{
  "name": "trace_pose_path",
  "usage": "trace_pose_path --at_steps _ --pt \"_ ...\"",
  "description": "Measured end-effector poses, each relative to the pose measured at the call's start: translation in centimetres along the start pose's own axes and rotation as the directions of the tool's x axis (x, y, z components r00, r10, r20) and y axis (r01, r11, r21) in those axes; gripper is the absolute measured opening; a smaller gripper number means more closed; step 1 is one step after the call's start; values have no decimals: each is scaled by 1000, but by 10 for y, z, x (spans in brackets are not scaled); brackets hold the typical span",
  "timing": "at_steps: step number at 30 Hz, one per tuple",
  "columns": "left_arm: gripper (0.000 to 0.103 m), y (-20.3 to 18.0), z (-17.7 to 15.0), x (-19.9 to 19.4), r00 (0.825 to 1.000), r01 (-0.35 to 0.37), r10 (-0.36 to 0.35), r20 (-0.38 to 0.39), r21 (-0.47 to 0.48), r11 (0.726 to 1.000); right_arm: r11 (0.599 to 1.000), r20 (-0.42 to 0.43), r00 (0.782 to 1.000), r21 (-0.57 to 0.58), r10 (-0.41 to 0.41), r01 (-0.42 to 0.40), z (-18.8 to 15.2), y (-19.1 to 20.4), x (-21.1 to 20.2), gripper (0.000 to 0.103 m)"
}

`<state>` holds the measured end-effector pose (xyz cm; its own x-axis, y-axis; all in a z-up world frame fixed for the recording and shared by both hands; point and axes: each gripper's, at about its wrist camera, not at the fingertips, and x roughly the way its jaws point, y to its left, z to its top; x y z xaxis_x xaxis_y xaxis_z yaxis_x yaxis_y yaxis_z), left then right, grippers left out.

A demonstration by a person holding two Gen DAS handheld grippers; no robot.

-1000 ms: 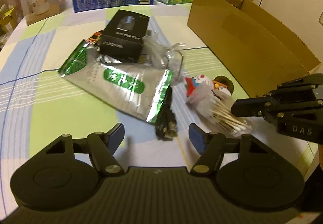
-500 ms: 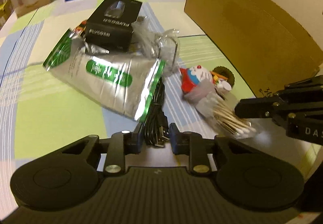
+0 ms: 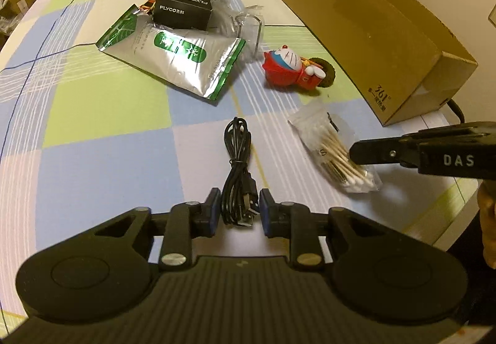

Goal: Organize objects
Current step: 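Grasp the black USB cable with the left gripper while the right gripper lifts the swab bag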

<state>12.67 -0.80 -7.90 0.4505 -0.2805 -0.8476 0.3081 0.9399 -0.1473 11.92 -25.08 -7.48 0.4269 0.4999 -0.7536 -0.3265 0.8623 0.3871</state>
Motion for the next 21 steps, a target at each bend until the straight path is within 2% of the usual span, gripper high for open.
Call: trace_pose_path --at_steps 1,2,3,11,19,20,21 --pt "23 1 0 -1 1000 -3 3 5 -3 1000 1000 -1 1000 -17 -7 7 -2 2 -1 29" --pt "24 2 -1 -3 1000 -3 3 9 -10 1000 999 2 1000 -32 -13 13 -5 3 -1 57" --pt "26 4 0 -5 1000 1 -1 15 -15 1000 999 7 1000 -47 -19 19 -8 5 -2 68" --pt "32 11 0 -13 999 10 -8 46 -41 999 980 -32 999 -199 -34 27 -13 23 19 68" --pt "36 21 1 -14 998 1 3 59 -69 998 962 -63 997 -272 -52 33 -11 34 43 67" --pt "37 22 1 -15 998 1 3 60 -72 997 960 -65 996 -278 -60 40 -10 35 45 63" --pt "38 23 1 -14 998 1 3 59 -75 997 959 -69 996 -279 -64 42 -10 35 47 47"
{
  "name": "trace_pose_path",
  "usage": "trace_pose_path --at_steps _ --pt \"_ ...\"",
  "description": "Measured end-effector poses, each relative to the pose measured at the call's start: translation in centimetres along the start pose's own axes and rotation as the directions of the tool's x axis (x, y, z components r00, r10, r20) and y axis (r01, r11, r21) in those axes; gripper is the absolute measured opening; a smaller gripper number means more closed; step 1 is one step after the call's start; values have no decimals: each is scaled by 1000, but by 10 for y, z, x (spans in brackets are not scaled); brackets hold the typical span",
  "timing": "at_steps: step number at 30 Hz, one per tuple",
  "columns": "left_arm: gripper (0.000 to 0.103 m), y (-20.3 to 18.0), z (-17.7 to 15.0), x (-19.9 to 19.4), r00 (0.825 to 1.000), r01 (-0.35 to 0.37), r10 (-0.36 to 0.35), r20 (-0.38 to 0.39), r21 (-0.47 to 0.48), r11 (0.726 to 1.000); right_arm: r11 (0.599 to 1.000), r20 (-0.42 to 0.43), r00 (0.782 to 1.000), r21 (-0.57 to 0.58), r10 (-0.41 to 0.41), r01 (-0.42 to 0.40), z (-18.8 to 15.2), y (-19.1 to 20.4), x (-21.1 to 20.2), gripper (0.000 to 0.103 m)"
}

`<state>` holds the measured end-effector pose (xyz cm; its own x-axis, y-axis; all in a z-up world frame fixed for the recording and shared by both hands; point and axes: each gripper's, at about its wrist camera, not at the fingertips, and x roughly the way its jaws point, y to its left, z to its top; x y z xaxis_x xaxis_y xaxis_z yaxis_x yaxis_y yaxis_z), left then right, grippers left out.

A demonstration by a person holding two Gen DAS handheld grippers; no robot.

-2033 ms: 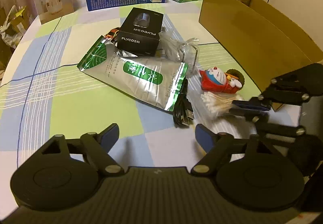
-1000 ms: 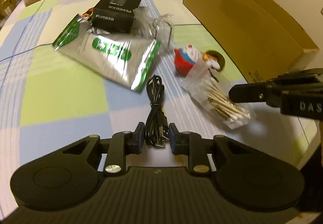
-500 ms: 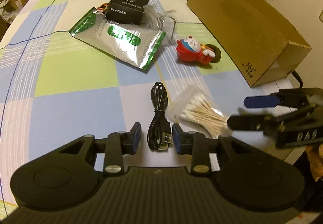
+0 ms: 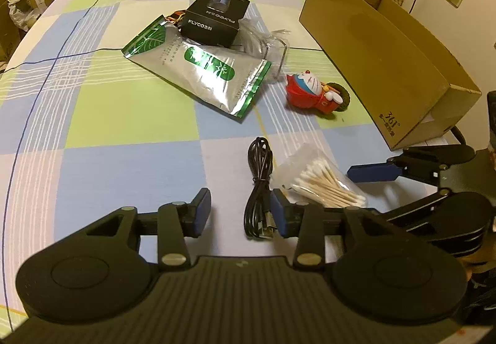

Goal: Organize objects
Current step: 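Grasp the black USB cable with the left gripper while the right gripper lifts the swab bag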

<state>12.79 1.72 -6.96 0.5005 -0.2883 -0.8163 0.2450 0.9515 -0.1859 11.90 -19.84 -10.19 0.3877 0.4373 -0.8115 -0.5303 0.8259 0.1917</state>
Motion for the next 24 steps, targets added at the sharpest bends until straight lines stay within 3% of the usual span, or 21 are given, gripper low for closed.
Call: trace_pose_path --at_steps 4,5,16,24 --pt "40 0 0 1 1000 4 -4 -4 -3 1000 1000 -10 1000 9 -14 14 1 -2 1 24" --pt "40 -2 -1 3 1000 3 -3 -7 5 1000 1000 -4 1000 21 -21 21 2 -3 -1 23" --pt "37 -28 6 25 1000 -5 6 -10 105 994 978 106 990 194 -93 71 4 -35 -33 22" --pt "22 -31 11 38 999 -27 30 -27 118 993 979 111 991 196 -79 56 3 -34 -35 22"
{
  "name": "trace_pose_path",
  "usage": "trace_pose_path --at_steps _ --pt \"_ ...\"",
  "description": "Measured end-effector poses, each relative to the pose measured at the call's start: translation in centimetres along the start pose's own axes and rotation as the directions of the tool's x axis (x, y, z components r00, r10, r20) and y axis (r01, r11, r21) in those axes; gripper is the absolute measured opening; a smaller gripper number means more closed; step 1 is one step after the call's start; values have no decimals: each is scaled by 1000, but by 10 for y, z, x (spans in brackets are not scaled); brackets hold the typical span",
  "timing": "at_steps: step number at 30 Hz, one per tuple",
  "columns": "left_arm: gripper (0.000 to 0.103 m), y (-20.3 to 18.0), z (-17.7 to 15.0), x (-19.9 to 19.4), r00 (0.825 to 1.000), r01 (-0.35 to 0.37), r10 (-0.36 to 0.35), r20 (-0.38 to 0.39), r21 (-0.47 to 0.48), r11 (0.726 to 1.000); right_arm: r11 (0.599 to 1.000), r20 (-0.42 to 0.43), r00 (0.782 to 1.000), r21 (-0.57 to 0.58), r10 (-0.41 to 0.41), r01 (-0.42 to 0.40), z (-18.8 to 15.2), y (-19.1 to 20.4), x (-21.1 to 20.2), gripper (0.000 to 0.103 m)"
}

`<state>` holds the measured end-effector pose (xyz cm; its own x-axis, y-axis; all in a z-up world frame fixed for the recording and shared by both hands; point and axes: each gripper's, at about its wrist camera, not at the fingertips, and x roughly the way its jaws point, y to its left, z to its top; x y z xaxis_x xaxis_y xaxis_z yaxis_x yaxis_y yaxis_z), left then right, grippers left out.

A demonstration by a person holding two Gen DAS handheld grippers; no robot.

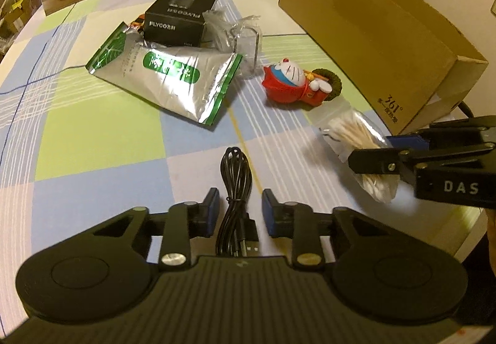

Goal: Organize objects
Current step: 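Grasp the black USB cable with the left gripper while the right gripper lifts the swab bag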

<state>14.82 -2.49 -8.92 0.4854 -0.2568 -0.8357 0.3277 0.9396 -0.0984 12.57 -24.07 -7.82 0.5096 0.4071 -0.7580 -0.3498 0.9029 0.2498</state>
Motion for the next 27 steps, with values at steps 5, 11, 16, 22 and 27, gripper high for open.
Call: trace_pose_path --at_steps 5,11,16,22,27 --pt "17 4 -2 1 1000 -7 6 -16 -28 1000 1000 10 1000 6 2 -2 1 -1 -3 22" --pt "17 8 -2 -9 1000 8 -9 -6 -81 997 1000 24 1000 6 5 -5 2 1 -7 22" --pt "2 6 -4 -22 1000 7 -6 14 -82 997 1000 39 999 3 3 -3 1 4 -14 22" --pt "0 6 -12 -24 1000 11 -10 14 -83 996 1000 34 999 5 -5 4 -5 5 -19 22" --pt "8 6 -12 -24 1000 14 -12 24 -88 996 1000 29 1000 14 -7 7 -6 4 -18 22"
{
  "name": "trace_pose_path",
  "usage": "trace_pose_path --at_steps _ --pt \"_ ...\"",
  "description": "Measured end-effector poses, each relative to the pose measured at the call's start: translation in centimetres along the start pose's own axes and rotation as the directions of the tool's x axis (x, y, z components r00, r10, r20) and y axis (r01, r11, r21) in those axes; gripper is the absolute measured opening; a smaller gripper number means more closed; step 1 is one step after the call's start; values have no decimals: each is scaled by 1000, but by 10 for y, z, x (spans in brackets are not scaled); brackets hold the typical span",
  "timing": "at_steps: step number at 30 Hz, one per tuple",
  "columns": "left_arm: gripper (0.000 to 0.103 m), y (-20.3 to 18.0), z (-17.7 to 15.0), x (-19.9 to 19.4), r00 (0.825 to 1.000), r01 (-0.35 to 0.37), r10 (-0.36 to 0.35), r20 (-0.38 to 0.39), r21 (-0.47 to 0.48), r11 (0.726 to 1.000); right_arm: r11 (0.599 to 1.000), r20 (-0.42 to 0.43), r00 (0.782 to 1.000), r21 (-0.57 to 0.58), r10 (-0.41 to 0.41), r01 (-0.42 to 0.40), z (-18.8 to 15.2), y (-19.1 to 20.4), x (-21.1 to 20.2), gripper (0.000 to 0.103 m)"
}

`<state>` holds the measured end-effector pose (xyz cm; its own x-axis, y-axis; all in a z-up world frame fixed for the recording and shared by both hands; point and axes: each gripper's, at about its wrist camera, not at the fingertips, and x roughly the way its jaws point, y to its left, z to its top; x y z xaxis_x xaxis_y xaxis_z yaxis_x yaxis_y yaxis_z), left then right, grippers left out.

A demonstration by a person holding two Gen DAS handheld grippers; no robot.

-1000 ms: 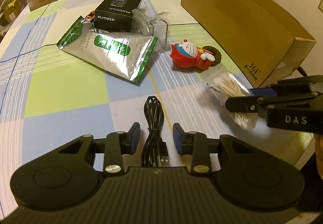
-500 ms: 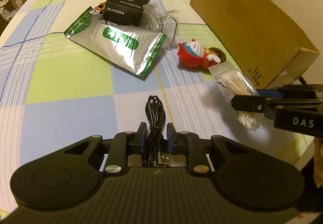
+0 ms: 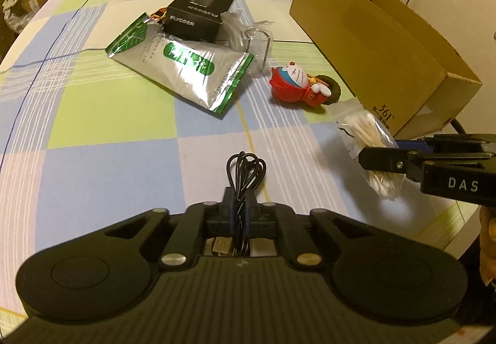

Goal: Organize objects
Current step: 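Grasp the black USB cable with the left gripper while the right gripper lifts the swab bag, then carry the cable and swab bag into the cardboard box and release both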

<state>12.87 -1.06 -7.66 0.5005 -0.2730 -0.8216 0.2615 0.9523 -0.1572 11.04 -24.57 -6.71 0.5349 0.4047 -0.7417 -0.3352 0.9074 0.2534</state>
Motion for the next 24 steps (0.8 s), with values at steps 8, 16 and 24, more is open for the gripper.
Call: trace_pose_path --at_steps 8,16,24 --pt "13 -10 4 20 999 -19 21 -34 64 998 1000 -9 1000 8 11 -11 1 0 5 22" --pt "11 -8 5 25 997 -30 34 -66 51 998 1000 7 1000 17 20 -20 3 1 2 22" --pt "11 -18 18 -10 1000 -7 7 0 22 1000 1000 44 999 1 29 -29 10 8 -11 22"
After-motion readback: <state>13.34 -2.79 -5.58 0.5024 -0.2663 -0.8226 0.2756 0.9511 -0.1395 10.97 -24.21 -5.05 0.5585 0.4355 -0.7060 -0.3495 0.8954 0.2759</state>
